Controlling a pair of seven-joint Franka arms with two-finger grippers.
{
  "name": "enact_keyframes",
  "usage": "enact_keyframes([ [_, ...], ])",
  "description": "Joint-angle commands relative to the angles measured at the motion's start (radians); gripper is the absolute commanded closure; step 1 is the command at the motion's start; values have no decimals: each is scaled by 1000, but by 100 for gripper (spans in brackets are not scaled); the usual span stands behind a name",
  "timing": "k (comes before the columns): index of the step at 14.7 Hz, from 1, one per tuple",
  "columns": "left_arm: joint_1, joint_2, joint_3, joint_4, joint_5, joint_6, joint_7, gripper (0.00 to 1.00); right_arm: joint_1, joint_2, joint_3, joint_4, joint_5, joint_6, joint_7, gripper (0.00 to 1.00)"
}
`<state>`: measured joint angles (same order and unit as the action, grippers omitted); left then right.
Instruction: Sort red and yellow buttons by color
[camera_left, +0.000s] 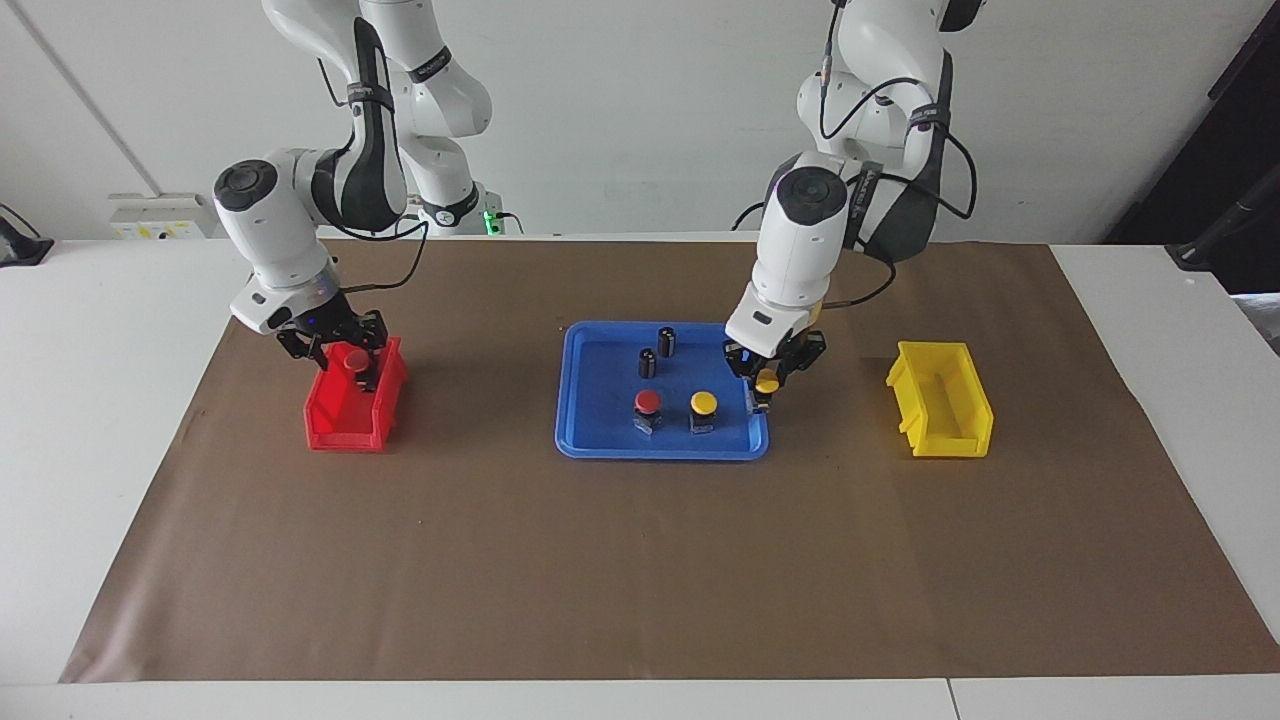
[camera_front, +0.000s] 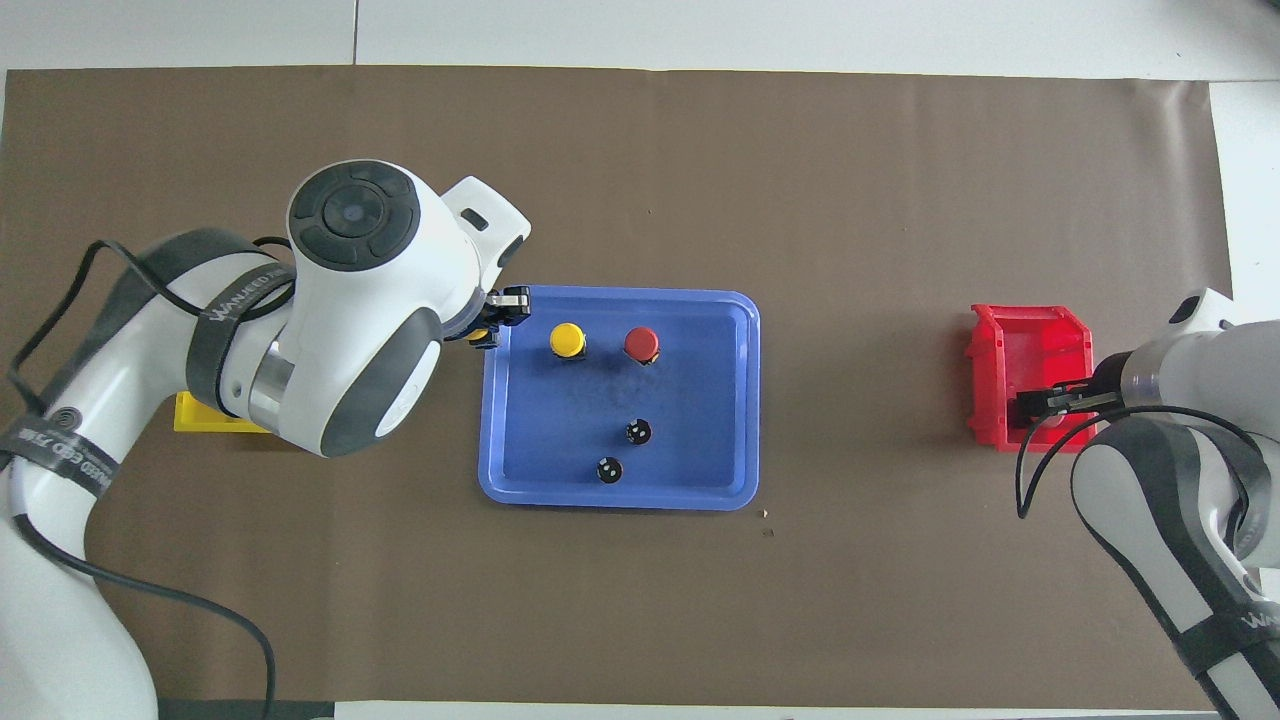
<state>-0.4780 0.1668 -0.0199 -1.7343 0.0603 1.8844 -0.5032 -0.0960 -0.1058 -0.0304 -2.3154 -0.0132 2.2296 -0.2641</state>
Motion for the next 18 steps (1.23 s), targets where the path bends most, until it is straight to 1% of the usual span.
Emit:
enact_keyframes([
  [1, 146, -84, 1, -19, 15, -89, 197, 98, 22, 23, 14, 201, 15, -189, -11, 12],
  [2, 209, -98, 1, -25, 15, -100, 274, 98, 71, 50, 14, 287, 15, -252, 38, 4],
  [3, 264, -102, 1, -37, 15, -100, 351, 98, 135, 86, 14, 376, 16, -305, 133, 1],
  [4, 307, -107, 3, -53, 15, -100, 401, 98, 215, 121, 14, 448, 31, -323, 246, 1],
  [5, 361, -124, 1, -88, 15, -93, 428, 98, 304, 148, 14, 496, 41, -315, 364, 1],
  [6, 399, -148, 1, -143, 15, -71, 458, 98, 381, 199, 14, 567, 42, -315, 504, 1],
  [7, 421, -173, 1, -201, 15, -17, 500, 98, 465, 284, 15, 661, 39, -312, 655, 1],
  [8, 441, -193, 1, -258, 15, 45, 523, 98, 526, 358, 14, 742, 27, -306, 757, 1],
  [9, 455, -213, 1, -310, 15, 91, 526, 98, 567, 429, 15, 810, 21, -298, 823, 1],
  [10, 456, -227, 1, -356, 15, 122, 526, 98, 625, 498, 15, 856, 18, -288, 880, 1],
  [11, 456, -242, 3, -404, 15, 154, 526, 98, 688, 553, 14, 884, -14, -251, 949, 1],
  [12, 458, -247, 3, -441, 16, 185, 526, 98, 708, 567, 15, 871, -69, -195, 988, 1],
  [14, 458, -247, 3, -517, 15, 270, 522, 98, 711, 562, 15, 780, -77, -121, 996, 2],
  [16, 458, -244, 3, -566, 15, 329, 522, 98, 716, 560, 20, 760, -77, -116, 996, 7],
  [17, 458, -237, 3, -582, 15, 352, 522, 98, 714, 560, 21, 743, -79, -113, 994, 8],
  [18, 460, -231, 3, -587, 15, 372, 522, 95, 713, 558, 21, 735, -77, -105, 993, 10],
])
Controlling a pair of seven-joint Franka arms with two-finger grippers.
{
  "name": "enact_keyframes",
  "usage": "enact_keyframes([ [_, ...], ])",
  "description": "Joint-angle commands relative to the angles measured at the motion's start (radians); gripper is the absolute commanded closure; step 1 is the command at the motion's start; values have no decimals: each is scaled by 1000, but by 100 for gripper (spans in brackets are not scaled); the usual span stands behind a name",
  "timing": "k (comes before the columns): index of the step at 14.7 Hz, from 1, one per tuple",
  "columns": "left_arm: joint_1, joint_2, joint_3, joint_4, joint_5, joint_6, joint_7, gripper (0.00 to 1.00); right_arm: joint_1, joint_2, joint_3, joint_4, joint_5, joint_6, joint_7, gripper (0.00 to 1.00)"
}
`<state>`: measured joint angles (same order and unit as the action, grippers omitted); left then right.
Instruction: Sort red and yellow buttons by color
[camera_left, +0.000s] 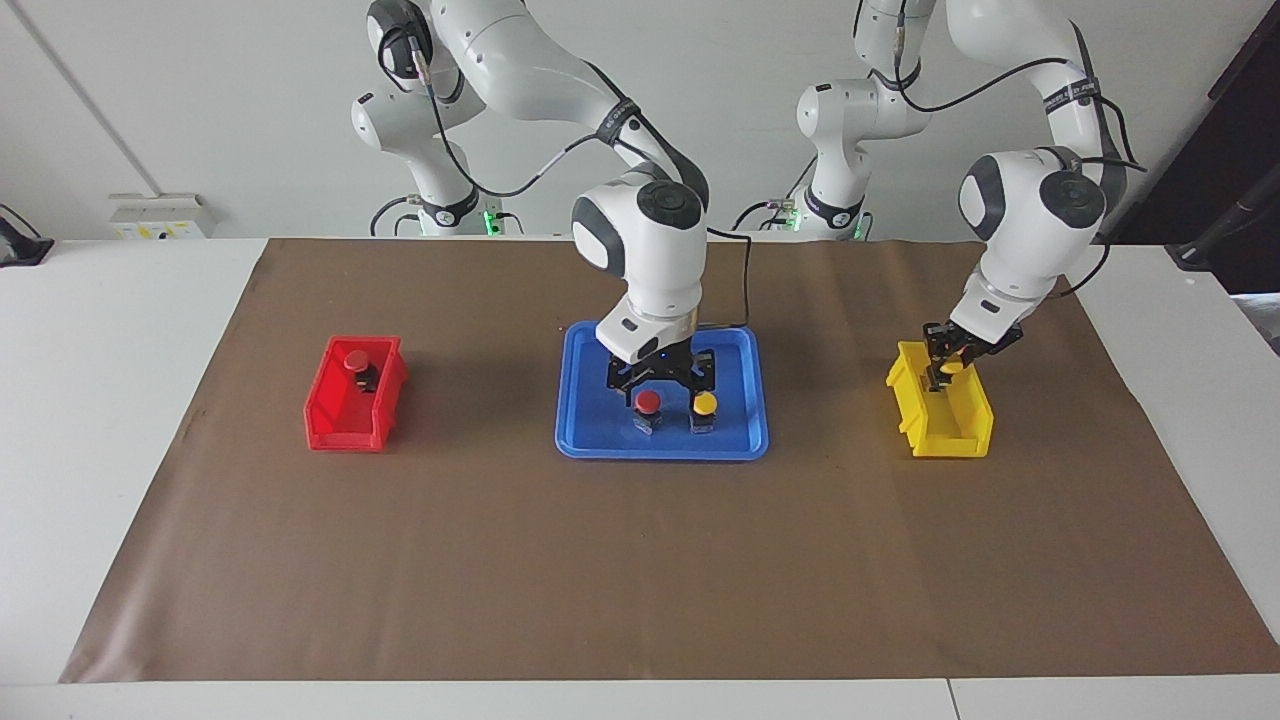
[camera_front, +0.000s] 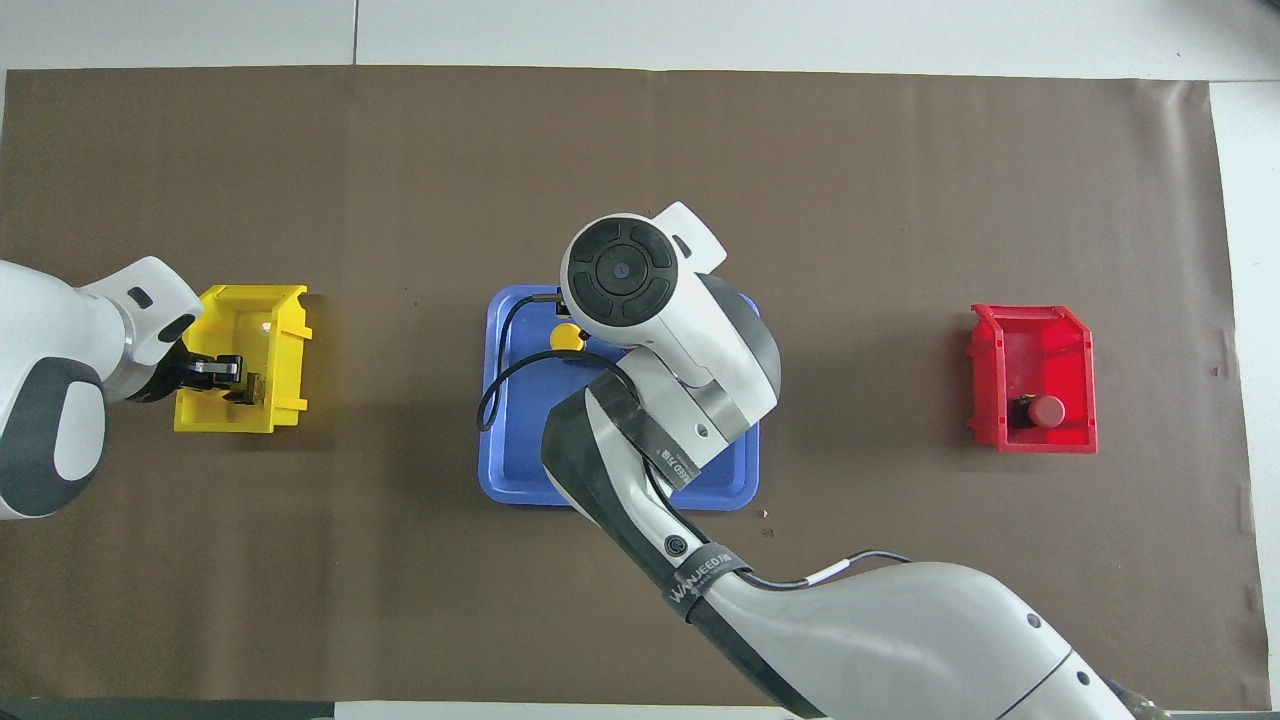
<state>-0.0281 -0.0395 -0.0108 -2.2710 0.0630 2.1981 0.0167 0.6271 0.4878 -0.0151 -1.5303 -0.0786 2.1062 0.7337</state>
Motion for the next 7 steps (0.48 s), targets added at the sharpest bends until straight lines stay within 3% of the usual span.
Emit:
enact_keyframes([
  [1, 11, -17, -6, -50, 12, 71, 2, 77, -10, -41, 6, -65, -10, 31, -5, 11],
  [2, 22, -13, -6, -45, 14, 78, 3, 46, -10, -47, 6, -85, -10, 43, -5, 11],
  [3, 28, -10, -6, -38, 12, 71, 5, 33, -10, -52, 7, -102, -9, 52, -5, 12],
  [7, 28, -11, -6, 74, 14, -50, 5, 22, -9, -77, 18, -169, -7, 81, 3, 14],
])
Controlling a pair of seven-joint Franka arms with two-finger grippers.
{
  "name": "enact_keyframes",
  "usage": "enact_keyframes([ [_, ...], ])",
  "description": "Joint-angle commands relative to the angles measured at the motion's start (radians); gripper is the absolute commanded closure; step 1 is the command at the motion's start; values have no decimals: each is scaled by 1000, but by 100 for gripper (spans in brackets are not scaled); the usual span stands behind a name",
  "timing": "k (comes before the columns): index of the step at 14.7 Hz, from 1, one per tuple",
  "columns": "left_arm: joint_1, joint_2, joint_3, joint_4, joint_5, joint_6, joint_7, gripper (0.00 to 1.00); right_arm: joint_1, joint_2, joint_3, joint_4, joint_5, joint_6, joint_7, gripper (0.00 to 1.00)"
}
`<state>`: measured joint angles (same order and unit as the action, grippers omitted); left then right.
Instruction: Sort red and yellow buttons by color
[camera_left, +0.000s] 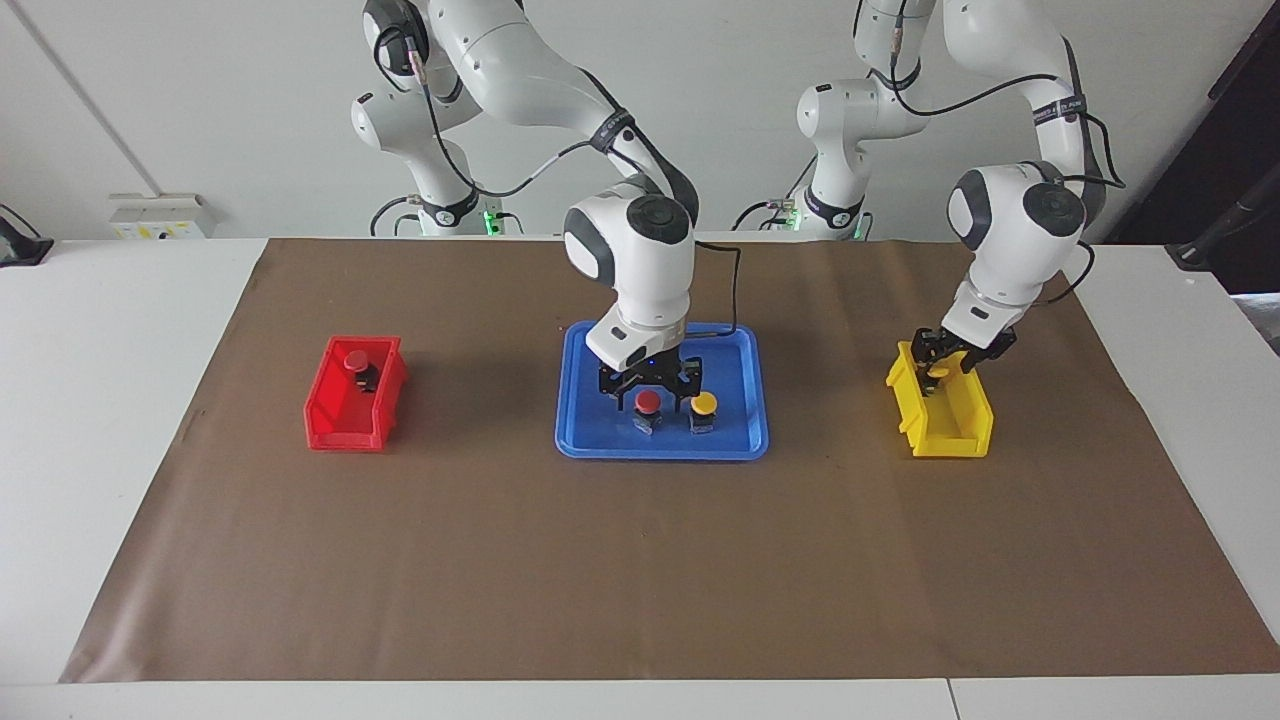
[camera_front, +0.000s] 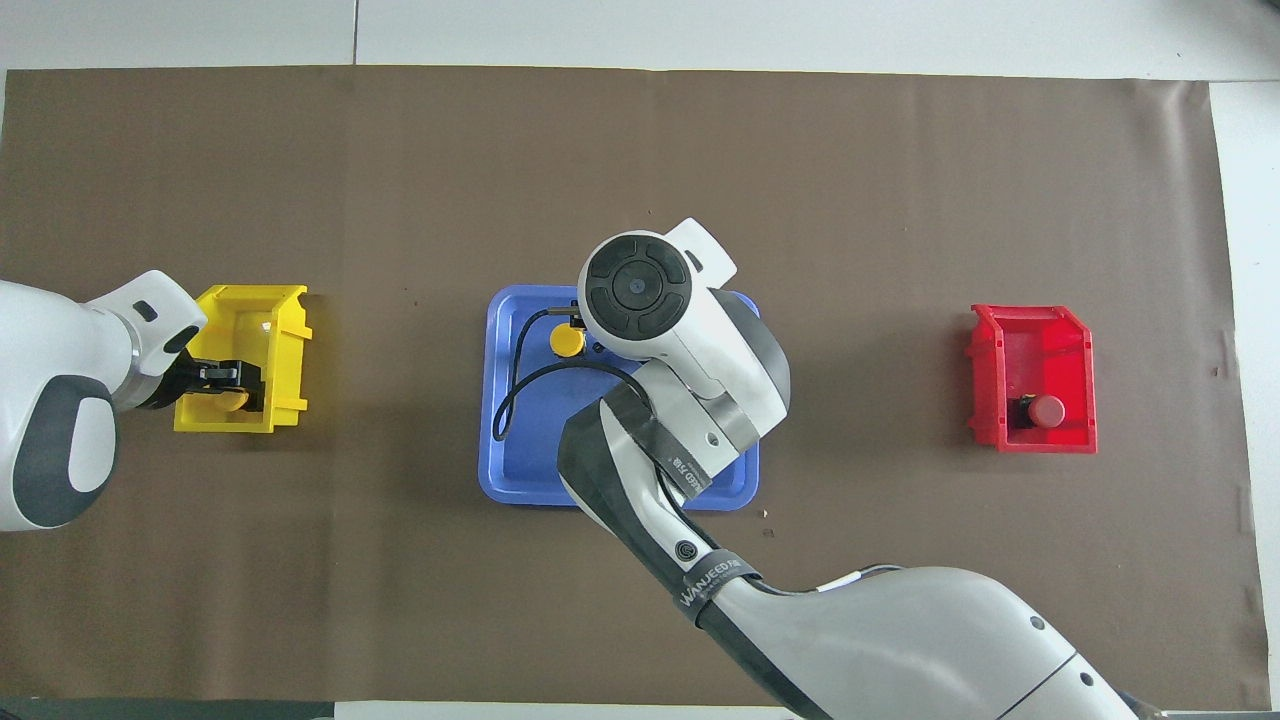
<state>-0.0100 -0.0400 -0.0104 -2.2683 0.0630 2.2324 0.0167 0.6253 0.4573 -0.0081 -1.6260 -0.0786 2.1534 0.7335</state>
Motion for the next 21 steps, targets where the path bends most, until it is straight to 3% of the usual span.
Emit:
enact_keyframes([
  [1, 10, -14, -8, 143, 14, -161, 8, 12, -7, -49, 17, -80, -7, 40, 4, 14],
  [2, 5, -18, -8, 239, 14, -262, 11, 0, -9, -51, 19, -89, -7, 45, 3, 16],
  [6, -8, -4, -23, 576, 8, -557, 19, 0, -7, -61, 20, -126, 5, 80, 3, 28],
  [10, -27, -4, -20, 688, -11, -675, 230, 0, -15, -60, 20, -121, 6, 85, -3, 60],
  [12, -28, -3, -17, 691, -32, -674, 229, 0, -19, -58, 20, -92, 5, 60, -11, 86],
  [13, -28, -3, -17, 693, -37, -675, 227, 0, -22, -55, 20, -53, 5, 16, -13, 90],
  [15, -31, -17, -19, 659, -35, -648, 215, 0, -53, -63, 20, 42, 6, -114, -63, 90],
  [17, -56, -96, -28, 438, -37, -415, 44, 0, -129, -164, 19, 43, 10, -209, -167, 90],
  [18, -132, -98, -36, 350, -37, -298, -34, 0, -186, -228, 19, 5, 11, -258, -269, 90],
  [21, -335, 47, -36, 337, -34, -151, -230, 0, -395, -397, 19, -147, 16, -302, -590, 90],
])
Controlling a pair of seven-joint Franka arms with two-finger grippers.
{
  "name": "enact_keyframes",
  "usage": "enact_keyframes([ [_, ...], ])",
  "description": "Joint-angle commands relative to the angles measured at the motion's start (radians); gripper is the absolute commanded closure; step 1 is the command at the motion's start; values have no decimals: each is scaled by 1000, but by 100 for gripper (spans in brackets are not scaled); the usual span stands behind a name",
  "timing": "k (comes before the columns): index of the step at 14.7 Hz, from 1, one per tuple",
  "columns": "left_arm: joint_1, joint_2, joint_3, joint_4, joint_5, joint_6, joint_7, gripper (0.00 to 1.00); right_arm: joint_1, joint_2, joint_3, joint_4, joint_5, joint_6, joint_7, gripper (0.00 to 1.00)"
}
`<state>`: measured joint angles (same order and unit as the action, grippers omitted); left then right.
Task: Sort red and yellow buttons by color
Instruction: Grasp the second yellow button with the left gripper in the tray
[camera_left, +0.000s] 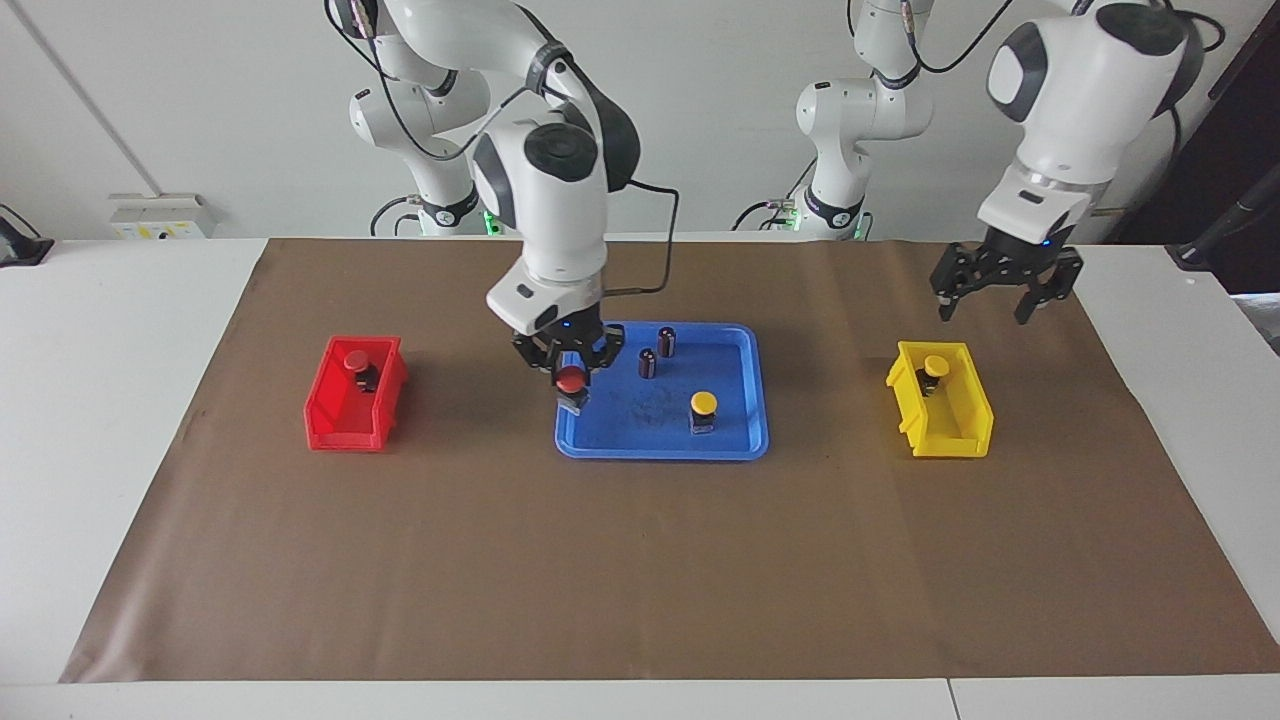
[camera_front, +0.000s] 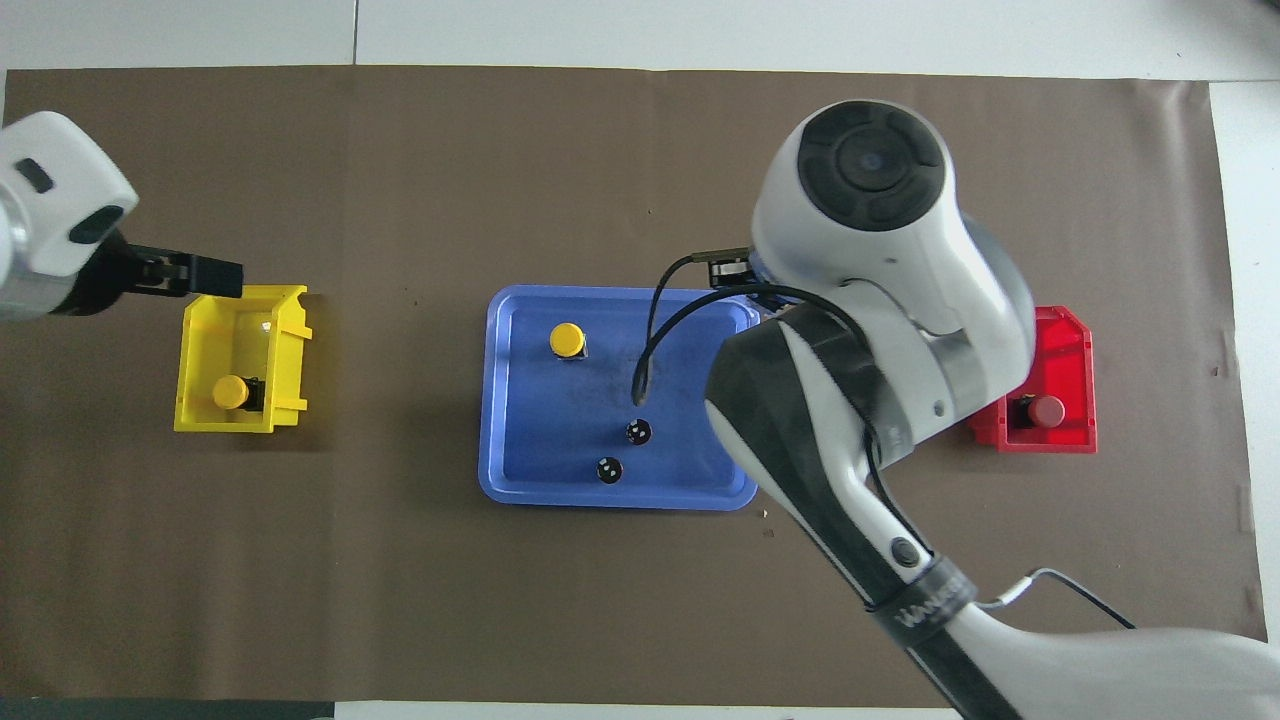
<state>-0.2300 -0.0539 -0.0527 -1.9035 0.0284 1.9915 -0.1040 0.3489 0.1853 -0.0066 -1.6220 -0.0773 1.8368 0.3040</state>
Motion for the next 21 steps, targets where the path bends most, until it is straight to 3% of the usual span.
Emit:
enact_keyframes([
  [1, -170, 118, 7, -23, 1, 151, -137, 0, -187, -159, 17, -197, 14, 16, -252, 90],
  [3, -268, 201, 7, -14, -1, 232, -247, 0, -301, -179, 17, -254, 14, 42, -397, 90],
  [6, -365, 285, 8, 41, -1, 260, -364, 0, -418, -201, 17, -369, 14, 231, -584, 90],
  [10, -387, 362, 8, 44, 2, 309, -393, 0, -447, -207, 16, -478, 68, 346, -595, 90],
  [14, -385, 384, 10, 41, 4, 309, -431, 10, -441, -201, 16, -562, 83, 461, -605, 90],
  [17, -377, 394, 10, 43, 4, 311, -431, 29, -444, -198, 13, -587, 82, 487, -647, 90],
  [19, -377, 393, 10, 46, 2, 311, -444, 60, -456, -199, 13, -590, 82, 484, -677, 90],
  [20, -376, 393, 10, 50, 2, 311, -445, 80, -464, -202, 13, -598, 82, 486, -683, 90],
  [21, -373, 394, 10, 57, 2, 309, -445, 93, -467, -207, 13, -611, 82, 490, -686, 90],
])
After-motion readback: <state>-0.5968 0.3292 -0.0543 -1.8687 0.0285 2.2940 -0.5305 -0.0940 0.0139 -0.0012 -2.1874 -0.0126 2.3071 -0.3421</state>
